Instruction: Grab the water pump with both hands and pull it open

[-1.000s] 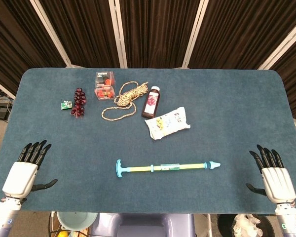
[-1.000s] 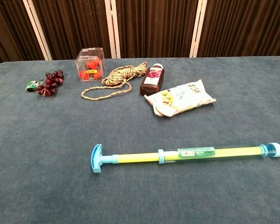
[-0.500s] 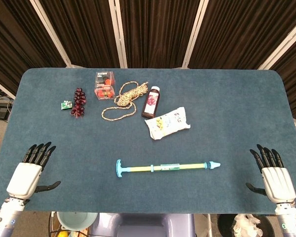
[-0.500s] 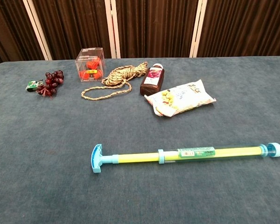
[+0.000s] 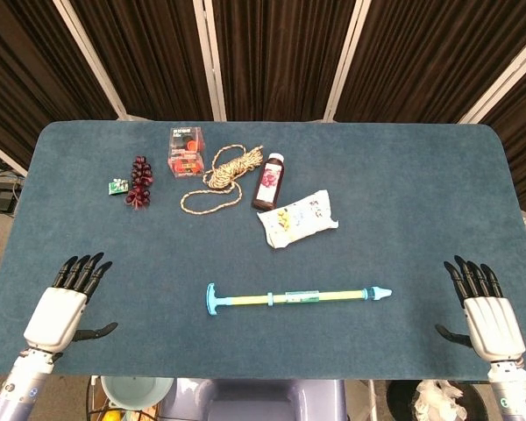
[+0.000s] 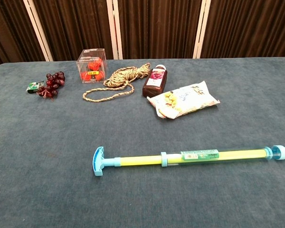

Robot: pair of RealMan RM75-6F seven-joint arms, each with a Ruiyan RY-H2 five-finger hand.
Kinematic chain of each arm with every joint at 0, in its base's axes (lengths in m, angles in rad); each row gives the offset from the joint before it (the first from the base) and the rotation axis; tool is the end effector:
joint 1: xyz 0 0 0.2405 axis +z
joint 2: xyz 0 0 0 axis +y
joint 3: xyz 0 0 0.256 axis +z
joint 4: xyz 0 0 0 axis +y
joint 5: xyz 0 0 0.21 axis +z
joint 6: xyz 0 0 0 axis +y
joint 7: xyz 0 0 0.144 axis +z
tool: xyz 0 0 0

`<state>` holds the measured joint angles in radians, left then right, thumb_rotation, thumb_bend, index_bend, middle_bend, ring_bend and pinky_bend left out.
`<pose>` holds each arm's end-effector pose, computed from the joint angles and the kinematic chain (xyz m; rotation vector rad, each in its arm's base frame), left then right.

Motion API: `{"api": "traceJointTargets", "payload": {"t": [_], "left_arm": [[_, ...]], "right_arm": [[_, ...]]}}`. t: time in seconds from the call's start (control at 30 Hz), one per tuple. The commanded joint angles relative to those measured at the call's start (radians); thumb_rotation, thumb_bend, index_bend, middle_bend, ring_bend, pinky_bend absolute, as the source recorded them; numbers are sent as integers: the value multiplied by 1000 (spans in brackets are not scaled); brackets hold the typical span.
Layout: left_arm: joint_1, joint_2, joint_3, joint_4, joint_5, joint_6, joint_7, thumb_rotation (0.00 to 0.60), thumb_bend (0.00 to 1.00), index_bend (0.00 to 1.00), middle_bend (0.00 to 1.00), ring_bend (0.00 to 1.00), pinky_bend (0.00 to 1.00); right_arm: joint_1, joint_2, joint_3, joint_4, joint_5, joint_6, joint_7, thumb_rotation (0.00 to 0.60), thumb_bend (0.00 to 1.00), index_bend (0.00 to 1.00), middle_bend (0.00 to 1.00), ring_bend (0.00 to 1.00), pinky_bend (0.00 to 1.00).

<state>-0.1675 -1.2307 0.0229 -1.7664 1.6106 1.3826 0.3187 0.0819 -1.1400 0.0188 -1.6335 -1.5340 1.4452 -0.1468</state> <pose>-0.2445 0.1793 0.0876 -1.6783 -0.8455 -0.9032 -0.3053 -0.1726 0.1390 1.4918 -0.8593 0.8016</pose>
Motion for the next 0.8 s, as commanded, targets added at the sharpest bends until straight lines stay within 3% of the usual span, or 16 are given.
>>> {"api": "traceJointTargets", "payload": {"t": [0.03, 0.23, 0.43, 0.8], "left_arm": [[-41, -19, -32, -39, -15, -44, 68, 600, 108, 299, 85, 0, 58], [-135, -103, -99, -101, -125, -178, 230, 600, 142, 356, 116, 5, 107], [-238, -223, -155, -94, -239, -288, 404, 600, 150, 371, 128, 6, 107], [-331, -465, -163, 1, -415, -316, 613, 600, 167, 385, 132, 6, 107]], "right_arm": [[0, 1, 0, -3, 2, -2, -1, 600, 152, 28, 0, 0, 0], [1, 1, 4, -6, 11, -5, 0, 600, 153, 30, 0, 0, 0], [2, 3, 10, -10, 19, -4, 4, 600, 153, 31, 0, 0, 0], [2, 10, 15, -17, 29, -7, 17, 600, 154, 33, 0, 0, 0]]}}
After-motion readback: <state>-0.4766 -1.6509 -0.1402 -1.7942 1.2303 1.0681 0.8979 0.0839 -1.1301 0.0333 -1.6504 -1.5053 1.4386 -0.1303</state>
